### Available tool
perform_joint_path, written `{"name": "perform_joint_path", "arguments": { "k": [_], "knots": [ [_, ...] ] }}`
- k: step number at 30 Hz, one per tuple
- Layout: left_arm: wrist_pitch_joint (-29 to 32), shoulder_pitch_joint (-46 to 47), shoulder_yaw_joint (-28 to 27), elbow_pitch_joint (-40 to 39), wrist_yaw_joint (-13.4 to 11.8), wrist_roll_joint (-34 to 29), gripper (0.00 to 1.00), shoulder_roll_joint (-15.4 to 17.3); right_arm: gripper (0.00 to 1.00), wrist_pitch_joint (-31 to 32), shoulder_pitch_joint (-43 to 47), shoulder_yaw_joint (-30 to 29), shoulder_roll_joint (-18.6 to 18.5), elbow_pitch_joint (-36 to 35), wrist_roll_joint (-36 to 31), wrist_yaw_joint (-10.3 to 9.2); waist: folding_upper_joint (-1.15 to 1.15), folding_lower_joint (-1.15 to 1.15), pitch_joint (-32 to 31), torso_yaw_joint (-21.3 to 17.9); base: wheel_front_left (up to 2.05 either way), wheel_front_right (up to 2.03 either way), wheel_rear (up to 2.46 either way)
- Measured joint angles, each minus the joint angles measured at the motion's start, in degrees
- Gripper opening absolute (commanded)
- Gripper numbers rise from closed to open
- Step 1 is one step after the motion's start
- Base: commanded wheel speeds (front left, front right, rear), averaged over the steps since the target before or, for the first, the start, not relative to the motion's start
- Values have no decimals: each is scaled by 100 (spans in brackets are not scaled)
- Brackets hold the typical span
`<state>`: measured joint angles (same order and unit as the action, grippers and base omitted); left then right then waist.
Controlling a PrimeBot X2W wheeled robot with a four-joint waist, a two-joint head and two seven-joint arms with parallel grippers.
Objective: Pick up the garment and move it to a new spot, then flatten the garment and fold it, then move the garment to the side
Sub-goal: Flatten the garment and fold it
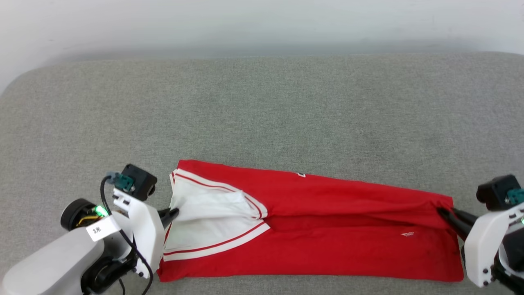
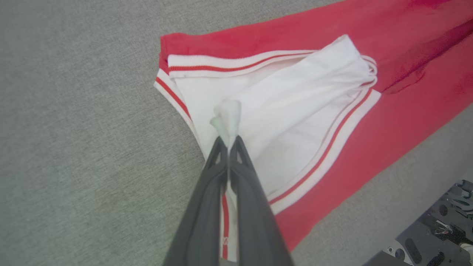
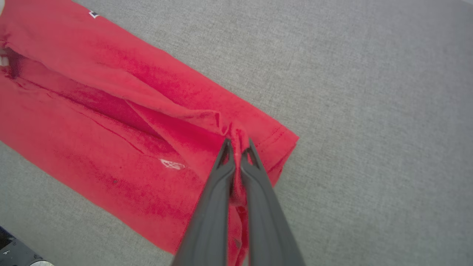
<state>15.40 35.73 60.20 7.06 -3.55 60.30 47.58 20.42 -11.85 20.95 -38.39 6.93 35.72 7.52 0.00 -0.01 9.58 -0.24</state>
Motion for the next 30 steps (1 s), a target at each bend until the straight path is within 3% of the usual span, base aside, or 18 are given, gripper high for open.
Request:
{"name": "perform_joint_path", "arguments": {
  "k": [8, 9, 13, 14, 15, 16, 21, 30],
  "knots": [
    [-127, -291, 35, 209, -24, 149, 0, -12, 0, 132, 601, -250, 114, -223, 9, 0, 0, 0, 36, -37, 0, 0, 0],
    [-212, -398, 38, 413, -5, 242, 0, -137, 0, 155, 795, -227, 286, -79, 8, 0, 0, 1, 138, -57, 0, 0, 0],
    [-327, -416, 38, 577, 9, 240, 0, -203, 0, -31, 838, -182, 407, 175, -48, 1, 0, 1, 163, -62, 0, 0, 0],
    [-407, -436, 24, 612, -2, 237, 18, -221, 11, -89, 837, -185, 428, 219, -56, 1, 0, 1, 149, -64, 0, 0, 0],
    [-519, -463, 12, 637, -27, 205, 90, -240, 49, -133, 837, -183, 454, 247, -53, 1, 0, 0, 125, -67, 0, 0, 0],
    [-637, -495, -8, 661, -67, 162, 100, -260, 100, -194, 838, -190, 477, 254, -52, 0, 0, 1, 92, -71, 0, 0, 0],
    [-1317, -647, -165, 627, -334, 0, 100, -330, 100, -377, 850, -314, 457, 29, 35, 0, 0, 1, -123, -87, 0, 0, 0],
    [-2654, -979, -557, 358, -1260, -422, 100, -402, 100, -171, 1063, -1084, 216, -688, 171, -1, 0, 0, -427, -47, 0, 0, 0]
  ]
}}
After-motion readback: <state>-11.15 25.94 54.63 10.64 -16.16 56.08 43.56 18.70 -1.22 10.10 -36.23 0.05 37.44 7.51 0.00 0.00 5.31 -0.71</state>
